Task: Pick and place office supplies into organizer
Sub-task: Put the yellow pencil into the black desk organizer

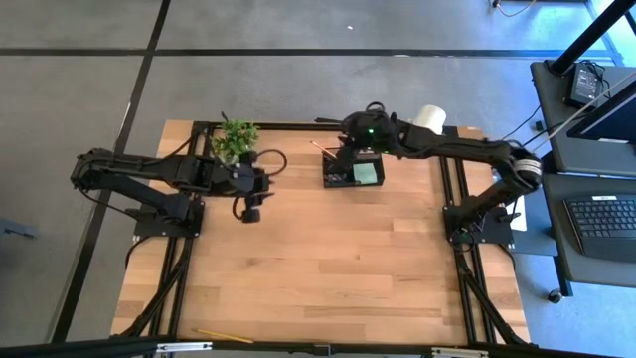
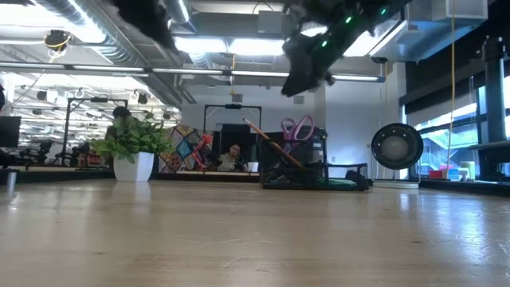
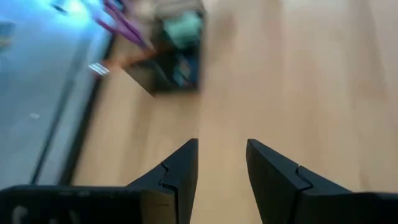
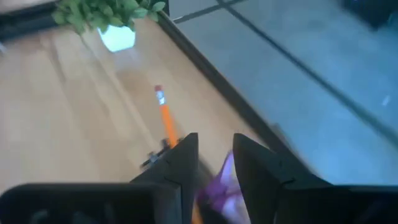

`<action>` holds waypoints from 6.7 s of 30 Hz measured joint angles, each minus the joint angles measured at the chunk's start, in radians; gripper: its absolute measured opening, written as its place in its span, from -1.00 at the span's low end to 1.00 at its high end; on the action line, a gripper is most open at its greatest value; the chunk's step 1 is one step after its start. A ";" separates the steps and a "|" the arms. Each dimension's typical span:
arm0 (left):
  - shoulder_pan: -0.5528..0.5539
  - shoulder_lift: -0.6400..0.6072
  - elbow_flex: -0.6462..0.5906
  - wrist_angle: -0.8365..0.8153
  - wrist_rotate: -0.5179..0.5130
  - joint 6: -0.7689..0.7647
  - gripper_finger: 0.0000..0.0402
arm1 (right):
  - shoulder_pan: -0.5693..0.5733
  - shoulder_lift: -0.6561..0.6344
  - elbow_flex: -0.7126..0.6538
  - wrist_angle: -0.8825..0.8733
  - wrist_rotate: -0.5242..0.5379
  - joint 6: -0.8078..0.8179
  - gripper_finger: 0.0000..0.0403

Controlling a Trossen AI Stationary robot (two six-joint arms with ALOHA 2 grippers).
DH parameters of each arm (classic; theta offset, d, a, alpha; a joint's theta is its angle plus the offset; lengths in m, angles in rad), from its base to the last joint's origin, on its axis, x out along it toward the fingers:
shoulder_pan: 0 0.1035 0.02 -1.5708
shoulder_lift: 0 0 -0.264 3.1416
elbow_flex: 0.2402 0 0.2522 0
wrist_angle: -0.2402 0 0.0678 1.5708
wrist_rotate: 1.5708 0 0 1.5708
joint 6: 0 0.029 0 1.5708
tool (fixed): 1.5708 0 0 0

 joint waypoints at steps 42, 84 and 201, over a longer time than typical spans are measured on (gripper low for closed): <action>-0.819 0.367 0.000 -0.155 0.625 -0.828 -0.35 | 0.278 0.033 0.000 0.055 -0.006 0.429 -0.47; -0.951 0.840 0.316 -0.078 0.490 -1.071 -0.35 | 0.333 0.033 -0.001 -0.107 0.014 0.337 -0.47; -0.497 0.926 0.326 -0.814 -1.233 -0.169 -0.91 | 0.217 0.033 -0.001 0.288 -0.480 0.657 -0.09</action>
